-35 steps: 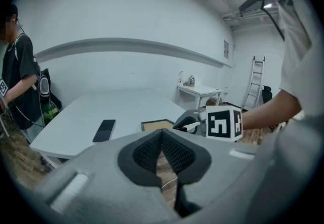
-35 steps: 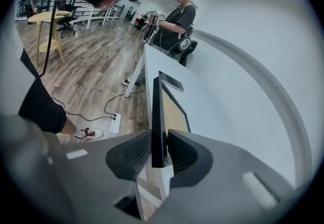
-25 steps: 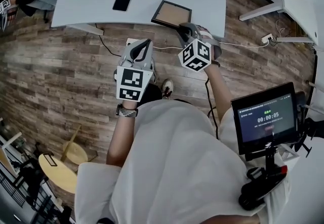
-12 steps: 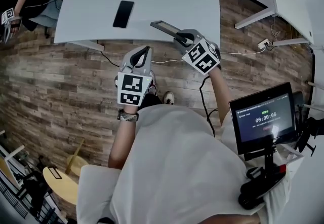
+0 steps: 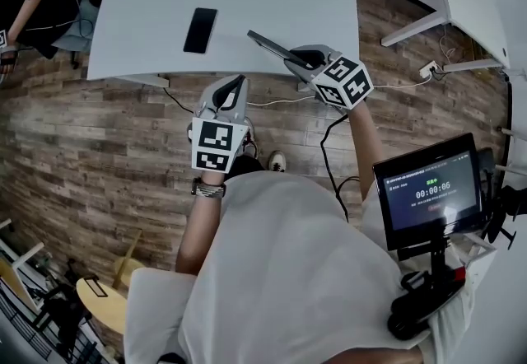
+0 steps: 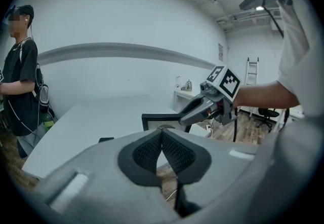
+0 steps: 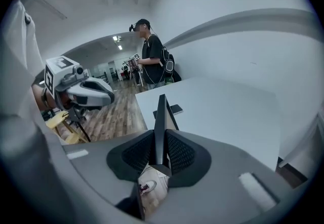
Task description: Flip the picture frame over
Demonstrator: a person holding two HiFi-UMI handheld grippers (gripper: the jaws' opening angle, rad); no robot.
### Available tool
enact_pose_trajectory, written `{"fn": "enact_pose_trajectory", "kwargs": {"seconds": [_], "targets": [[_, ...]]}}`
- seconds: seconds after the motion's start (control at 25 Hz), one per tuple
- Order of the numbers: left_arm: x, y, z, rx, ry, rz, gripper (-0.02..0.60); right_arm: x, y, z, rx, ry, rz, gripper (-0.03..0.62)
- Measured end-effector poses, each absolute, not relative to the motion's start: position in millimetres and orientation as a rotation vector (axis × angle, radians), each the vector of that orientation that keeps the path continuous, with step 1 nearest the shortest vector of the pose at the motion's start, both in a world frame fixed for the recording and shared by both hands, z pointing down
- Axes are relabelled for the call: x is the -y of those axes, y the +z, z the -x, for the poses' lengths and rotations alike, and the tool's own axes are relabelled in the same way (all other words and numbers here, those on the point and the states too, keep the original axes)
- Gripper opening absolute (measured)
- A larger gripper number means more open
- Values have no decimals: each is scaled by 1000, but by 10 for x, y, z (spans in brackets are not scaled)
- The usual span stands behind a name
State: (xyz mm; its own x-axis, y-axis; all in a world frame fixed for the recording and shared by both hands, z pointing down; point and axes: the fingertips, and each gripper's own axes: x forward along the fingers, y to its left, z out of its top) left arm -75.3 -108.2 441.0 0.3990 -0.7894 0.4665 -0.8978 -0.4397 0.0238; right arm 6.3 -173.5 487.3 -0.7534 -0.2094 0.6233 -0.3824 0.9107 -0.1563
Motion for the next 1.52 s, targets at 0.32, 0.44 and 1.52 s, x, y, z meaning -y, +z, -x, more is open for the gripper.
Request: {"fn": "enact_pose_trajectory", "kwargs": {"seconds": [0.32, 0.44, 1.52], "targets": [[1119, 4425, 707, 1442, 581, -2403, 6, 1891, 4756, -63, 2504, 590, -351, 77], [1140, 4417, 704, 1436, 580, -2401, 6, 1974, 4720, -77, 2511, 612, -337, 77], [1363, 4708, 884, 1345, 654, -2353, 6, 2979, 5297, -356, 2416, 705, -399, 89]]}}
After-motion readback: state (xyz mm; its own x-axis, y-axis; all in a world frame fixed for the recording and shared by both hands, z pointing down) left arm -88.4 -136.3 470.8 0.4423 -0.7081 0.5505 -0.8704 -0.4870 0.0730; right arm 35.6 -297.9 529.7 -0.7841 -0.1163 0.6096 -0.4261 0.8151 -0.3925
